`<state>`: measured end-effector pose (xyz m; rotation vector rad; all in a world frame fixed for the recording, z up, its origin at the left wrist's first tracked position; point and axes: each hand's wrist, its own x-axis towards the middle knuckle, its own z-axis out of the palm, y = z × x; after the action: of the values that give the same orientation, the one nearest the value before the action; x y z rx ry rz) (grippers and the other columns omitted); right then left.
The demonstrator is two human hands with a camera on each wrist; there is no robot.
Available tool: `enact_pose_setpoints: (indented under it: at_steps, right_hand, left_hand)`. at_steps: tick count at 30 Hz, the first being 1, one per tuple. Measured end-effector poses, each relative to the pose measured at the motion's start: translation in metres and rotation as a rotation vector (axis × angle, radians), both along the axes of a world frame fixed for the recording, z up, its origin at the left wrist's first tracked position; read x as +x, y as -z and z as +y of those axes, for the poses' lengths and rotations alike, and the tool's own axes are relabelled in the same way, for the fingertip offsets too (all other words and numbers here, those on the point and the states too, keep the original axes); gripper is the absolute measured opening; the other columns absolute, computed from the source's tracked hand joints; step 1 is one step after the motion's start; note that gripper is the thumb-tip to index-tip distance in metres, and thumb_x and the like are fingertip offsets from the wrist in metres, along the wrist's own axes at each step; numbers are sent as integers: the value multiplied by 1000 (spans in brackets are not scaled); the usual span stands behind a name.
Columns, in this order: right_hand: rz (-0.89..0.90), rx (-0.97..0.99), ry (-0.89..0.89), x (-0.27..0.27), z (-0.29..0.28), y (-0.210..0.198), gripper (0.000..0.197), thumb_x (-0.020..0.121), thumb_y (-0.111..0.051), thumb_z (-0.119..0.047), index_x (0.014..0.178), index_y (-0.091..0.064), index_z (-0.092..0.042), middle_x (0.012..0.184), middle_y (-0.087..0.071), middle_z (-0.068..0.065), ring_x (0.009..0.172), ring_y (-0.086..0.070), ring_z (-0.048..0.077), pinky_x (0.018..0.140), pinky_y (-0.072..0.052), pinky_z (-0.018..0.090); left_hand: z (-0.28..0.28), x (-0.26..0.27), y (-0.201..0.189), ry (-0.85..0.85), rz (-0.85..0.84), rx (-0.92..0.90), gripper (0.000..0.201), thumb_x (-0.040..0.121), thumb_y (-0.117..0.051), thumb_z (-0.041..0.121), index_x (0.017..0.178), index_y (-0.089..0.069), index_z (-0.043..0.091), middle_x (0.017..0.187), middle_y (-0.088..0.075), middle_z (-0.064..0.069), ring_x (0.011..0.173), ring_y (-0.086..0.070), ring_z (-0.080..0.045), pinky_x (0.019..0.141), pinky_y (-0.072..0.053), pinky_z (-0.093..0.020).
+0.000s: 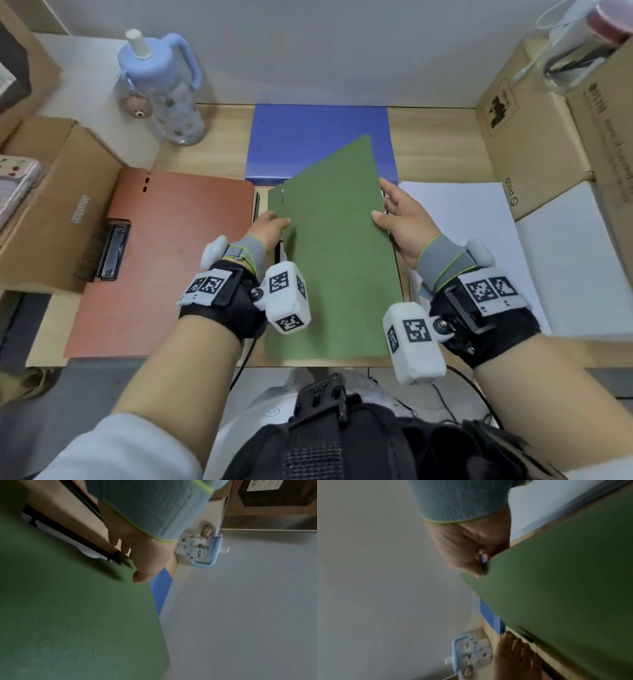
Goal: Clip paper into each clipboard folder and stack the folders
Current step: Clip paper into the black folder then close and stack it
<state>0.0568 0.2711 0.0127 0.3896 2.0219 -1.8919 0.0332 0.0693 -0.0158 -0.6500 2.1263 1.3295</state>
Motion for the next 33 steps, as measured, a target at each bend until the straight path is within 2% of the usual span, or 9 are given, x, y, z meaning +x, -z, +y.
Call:
enact_pose_setpoints:
  at_steps: [7, 11, 13, 15, 17, 23, 26, 30, 33]
  right_hand:
    - [-172, 164, 72, 8, 10, 33, 48, 85, -50, 0, 128, -50, -21, 115, -65, 11, 97, -64, 33, 92, -51, 50]
    - [-279, 202, 80, 11, 15, 56, 50, 80, -51, -6, 128, -51, -19, 119, -65, 15, 99, -65, 38, 92, -51, 53]
    - [-319, 223, 68, 12, 16, 64, 51, 80, -51, -8, 131, -49, -18, 121, -63, 15, 101, -64, 38, 93, -51, 53]
    - [-342, 245, 64, 14, 14, 65, 50, 83, -51, -9, 132, -46, -17, 122, -62, 15, 103, -63, 37, 94, -50, 52]
    - [-355, 277, 55, 15, 13, 62, 51, 86, -50, -8, 135, -43, -17, 123, -60, 13, 106, -62, 37, 95, -49, 50]
    - [-350, 278, 100, 16, 17, 66, 52, 84, -57, 1, 133, -47, -14, 125, -61, 13, 110, -60, 36, 98, -47, 50]
    - [-334, 238, 128, 14, 16, 69, 53, 82, -60, 2, 132, -49, -13, 125, -62, 13, 110, -61, 35, 98, -47, 50]
    - [-290, 164, 160, 12, 13, 64, 54, 82, -66, -1, 132, -49, -12, 126, -62, 8, 109, -61, 31, 99, -48, 46]
    - [-194, 176, 162, 8, 14, 56, 69, 80, -69, -2, 141, -38, -11, 129, -51, -5, 116, -54, 19, 100, -39, 28]
  left_hand:
    - [-4, -2, 22, 8, -22, -35, 44, 98, -44, 14, 138, -38, -3, 140, -46, -17, 121, -50, -29, 80, -37, -23]
    - [-4, -1, 24, -74, -7, 18, 20, 96, -45, 7, 116, -48, 9, 101, -55, -10, 68, -50, -12, 52, -40, -15]
    - [-4, -4, 25, -69, -20, 15, 16, 97, -43, 8, 110, -50, 1, 100, -57, -12, 82, -57, -20, 63, -45, -15]
    - [-5, -6, 24, -79, -12, -5, 39, 98, -44, 10, 133, -44, -7, 135, -50, -17, 123, -49, -31, 94, -40, -24]
    - [-5, -6, 21, -128, 9, 14, 48, 96, -48, 9, 140, -37, -4, 145, -42, -15, 133, -41, -30, 105, -34, -32]
    - [-10, -14, 9, -231, 73, 113, 43, 96, -51, 24, 135, -45, 6, 127, -48, 0, 114, -49, -19, 107, -39, -37]
    - [-8, -19, -2, -182, 68, 105, 29, 97, -47, 37, 114, -54, 15, 107, -53, -4, 94, -51, -20, 89, -45, -35]
    - [-5, -26, -20, -158, 147, 132, 39, 99, -46, 31, 123, -57, 3, 88, -59, -1, 72, -55, -15, 64, -44, -24]
    - [-6, -36, -36, -214, 191, 199, 38, 95, -54, 29, 121, -58, 1, 103, -65, -10, 87, -58, -21, 90, -50, -34]
